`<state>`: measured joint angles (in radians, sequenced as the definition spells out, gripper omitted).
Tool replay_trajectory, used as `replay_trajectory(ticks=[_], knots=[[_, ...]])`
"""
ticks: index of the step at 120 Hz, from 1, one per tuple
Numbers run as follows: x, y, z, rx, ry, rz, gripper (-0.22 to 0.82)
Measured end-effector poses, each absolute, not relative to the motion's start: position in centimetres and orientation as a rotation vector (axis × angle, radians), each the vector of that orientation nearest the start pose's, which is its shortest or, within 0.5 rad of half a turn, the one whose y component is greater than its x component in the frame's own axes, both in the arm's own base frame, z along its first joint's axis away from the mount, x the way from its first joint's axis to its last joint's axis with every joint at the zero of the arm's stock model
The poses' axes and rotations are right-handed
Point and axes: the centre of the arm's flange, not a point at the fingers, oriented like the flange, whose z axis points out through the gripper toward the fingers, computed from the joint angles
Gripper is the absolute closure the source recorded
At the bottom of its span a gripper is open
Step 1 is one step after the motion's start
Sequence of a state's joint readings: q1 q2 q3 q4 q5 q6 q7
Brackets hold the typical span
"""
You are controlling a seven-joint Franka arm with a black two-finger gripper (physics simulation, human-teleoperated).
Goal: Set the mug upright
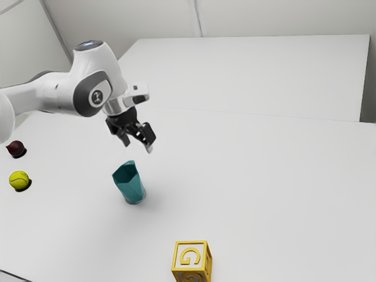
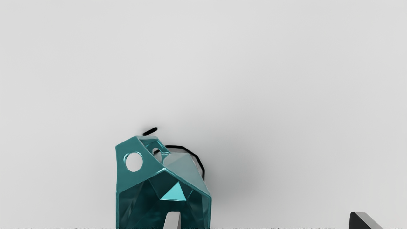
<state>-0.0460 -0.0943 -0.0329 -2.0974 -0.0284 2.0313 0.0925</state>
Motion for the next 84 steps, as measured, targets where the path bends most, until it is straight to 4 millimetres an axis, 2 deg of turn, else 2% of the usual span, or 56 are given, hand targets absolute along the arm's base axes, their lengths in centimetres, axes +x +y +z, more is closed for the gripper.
replay_trajectory(ticks=[23,84], knots=[[54.4,-4.5,50.1,-3.165,0.21,0.003,0.02],[55.0,-4.4,59.6,-3.16,0.151,0.016,0.02]])
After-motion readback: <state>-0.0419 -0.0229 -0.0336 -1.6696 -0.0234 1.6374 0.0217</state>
